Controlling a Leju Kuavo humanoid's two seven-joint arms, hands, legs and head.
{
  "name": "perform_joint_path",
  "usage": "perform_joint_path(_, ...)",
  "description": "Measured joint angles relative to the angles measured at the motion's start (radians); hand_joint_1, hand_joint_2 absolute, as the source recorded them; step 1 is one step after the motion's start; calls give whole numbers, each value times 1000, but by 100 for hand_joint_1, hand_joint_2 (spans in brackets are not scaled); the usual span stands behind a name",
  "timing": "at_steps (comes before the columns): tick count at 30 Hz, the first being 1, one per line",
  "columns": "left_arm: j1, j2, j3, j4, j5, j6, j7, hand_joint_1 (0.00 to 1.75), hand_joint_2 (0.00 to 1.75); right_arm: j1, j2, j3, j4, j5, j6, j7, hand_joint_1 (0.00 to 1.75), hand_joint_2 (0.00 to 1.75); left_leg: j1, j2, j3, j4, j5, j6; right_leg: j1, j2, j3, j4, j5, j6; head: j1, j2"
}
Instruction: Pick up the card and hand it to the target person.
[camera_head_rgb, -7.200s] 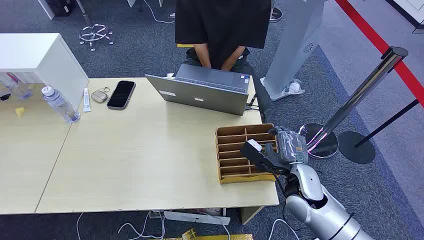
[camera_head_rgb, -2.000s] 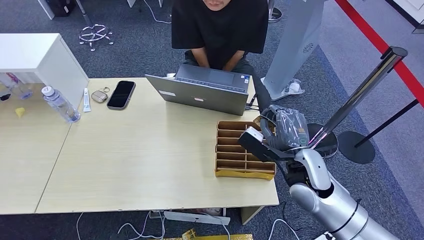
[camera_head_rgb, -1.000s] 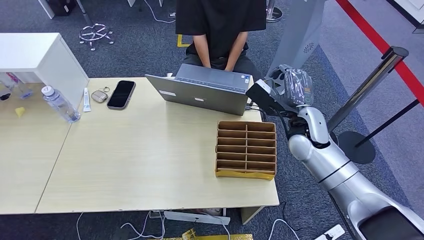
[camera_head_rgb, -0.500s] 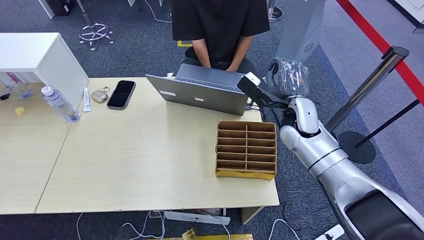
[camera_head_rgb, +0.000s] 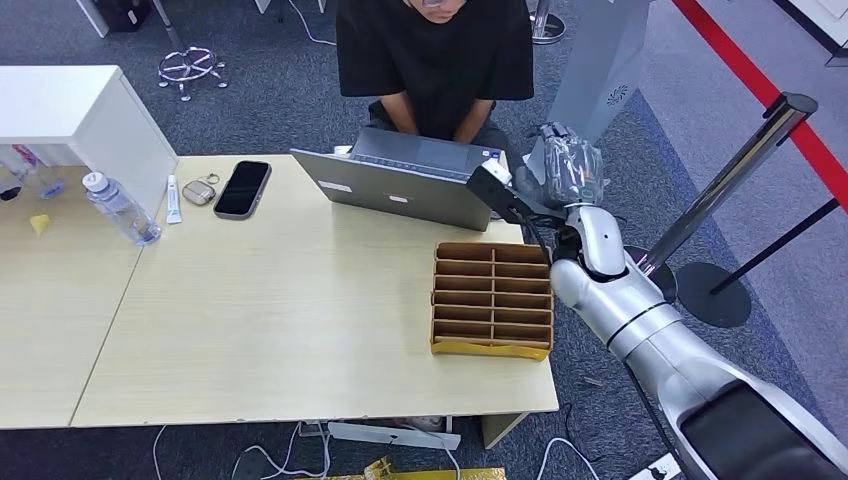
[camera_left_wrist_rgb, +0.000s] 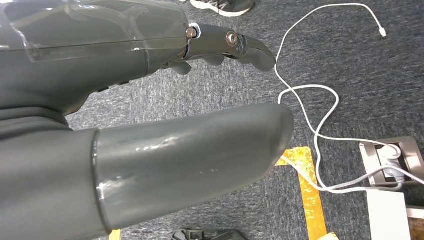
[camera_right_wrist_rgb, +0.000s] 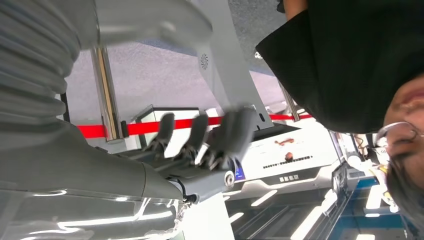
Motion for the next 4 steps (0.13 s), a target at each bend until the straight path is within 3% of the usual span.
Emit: perform_joint_path(4, 2, 0, 0, 0, 8, 2, -7, 0, 0, 31, 0, -1, -14, 4, -56, -2, 0, 175, 0, 0, 0, 0, 0, 0, 0, 0, 0, 0, 0, 0, 0, 0)
